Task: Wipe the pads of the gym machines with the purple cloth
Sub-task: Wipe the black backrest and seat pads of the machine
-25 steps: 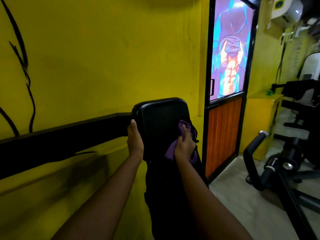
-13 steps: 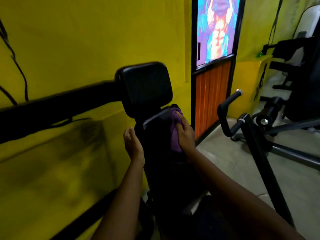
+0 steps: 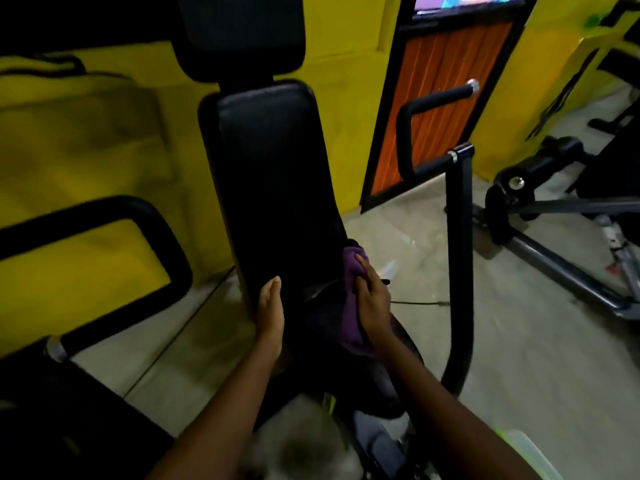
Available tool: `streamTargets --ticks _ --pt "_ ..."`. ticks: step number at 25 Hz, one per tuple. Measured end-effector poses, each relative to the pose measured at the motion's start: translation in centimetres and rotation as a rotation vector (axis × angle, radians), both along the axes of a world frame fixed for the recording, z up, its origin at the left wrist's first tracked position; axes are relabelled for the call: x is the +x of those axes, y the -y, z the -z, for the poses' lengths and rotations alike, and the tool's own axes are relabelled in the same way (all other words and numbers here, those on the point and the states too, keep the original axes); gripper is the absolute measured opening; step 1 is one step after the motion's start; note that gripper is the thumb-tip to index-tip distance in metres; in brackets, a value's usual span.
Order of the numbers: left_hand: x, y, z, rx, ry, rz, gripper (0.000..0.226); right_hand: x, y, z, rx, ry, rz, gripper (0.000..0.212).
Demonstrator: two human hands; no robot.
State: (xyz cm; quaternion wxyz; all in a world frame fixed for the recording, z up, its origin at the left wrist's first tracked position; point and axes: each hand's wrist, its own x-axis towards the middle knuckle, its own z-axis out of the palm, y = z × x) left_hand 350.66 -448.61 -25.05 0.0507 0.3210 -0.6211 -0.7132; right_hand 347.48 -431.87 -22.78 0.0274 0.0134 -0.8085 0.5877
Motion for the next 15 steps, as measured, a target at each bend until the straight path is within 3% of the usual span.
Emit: streamTargets --ticks 3,6,8,13,15 --pt "2.7 -2.5 4.3 0.035 0.112 -0.019 0.043 0.5 -3.5 3.7 0.186 -0.050 -0.089 0.044" --pt "3.6 -4.0 8.5 0.038 0.178 -0.038 0.044 0.4 -5.1 9.1 0.515 -0.007 -0.253 0.049" --pt "3.5 -4.6 11.0 0.062 0.235 -0.080 0.044 0.6 -5.1 12.7 0.710 0.036 -0.444 0.065" --pt "2.8 -5.2 17.2 0.120 0.321 -0.192 0.048 0.9 -4.1 17.9 0.910 0.090 -0.545 0.071" --pt "1.9 -5.6 19.4 0.149 0.349 -0.247 0.050 2.1 -3.8 20.1 1.084 0.047 -0.615 0.070"
